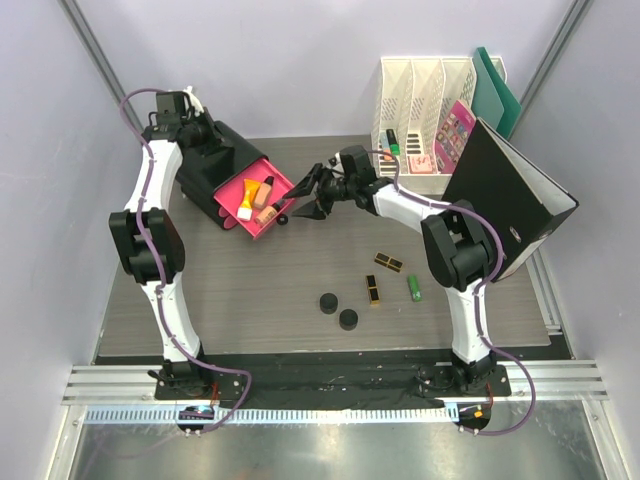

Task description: Organize the makeup

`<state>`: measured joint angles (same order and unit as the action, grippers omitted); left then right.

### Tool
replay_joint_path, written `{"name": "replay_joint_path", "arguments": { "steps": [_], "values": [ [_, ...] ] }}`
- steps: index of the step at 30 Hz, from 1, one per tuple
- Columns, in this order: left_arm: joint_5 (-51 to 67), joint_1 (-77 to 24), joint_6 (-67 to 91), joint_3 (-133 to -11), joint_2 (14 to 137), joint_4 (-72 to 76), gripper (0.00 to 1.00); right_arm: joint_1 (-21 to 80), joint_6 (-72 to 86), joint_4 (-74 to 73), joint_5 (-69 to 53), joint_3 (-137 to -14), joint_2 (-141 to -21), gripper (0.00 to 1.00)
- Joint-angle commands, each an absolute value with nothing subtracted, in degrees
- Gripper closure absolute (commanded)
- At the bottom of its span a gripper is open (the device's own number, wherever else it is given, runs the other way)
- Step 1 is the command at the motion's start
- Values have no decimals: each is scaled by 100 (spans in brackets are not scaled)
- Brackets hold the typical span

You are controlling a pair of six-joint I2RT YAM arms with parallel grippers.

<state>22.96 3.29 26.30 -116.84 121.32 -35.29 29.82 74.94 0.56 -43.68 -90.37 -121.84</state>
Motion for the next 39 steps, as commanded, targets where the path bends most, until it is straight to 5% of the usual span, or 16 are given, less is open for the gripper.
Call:
{"name": "replay_joint_path", "arguments": {
  "steps": [1,15,25,33,39],
  "values": [
    [1538,325,2153,-11197,12885,-5423,100,2979,7365,167,-4509,-9115,-11970,39],
    [1556,316,2118,-11215,12885,-5423,100,2830,7260,324,-4605,-8649,-11997,40],
    [1626,325,2083,-11180,12903,-5432,100,2769,7022,2650,-5211,-7893,-12374,21],
    [1626,325,2039,-11039,12867,-5414,100,2944,8489,5148,-5475,-8024,-13165,23],
    [1564,325,2013,-11030,12841,-5449,100,3137,8815,5598,-5467,-8007,-13403,27]
  ]
}}
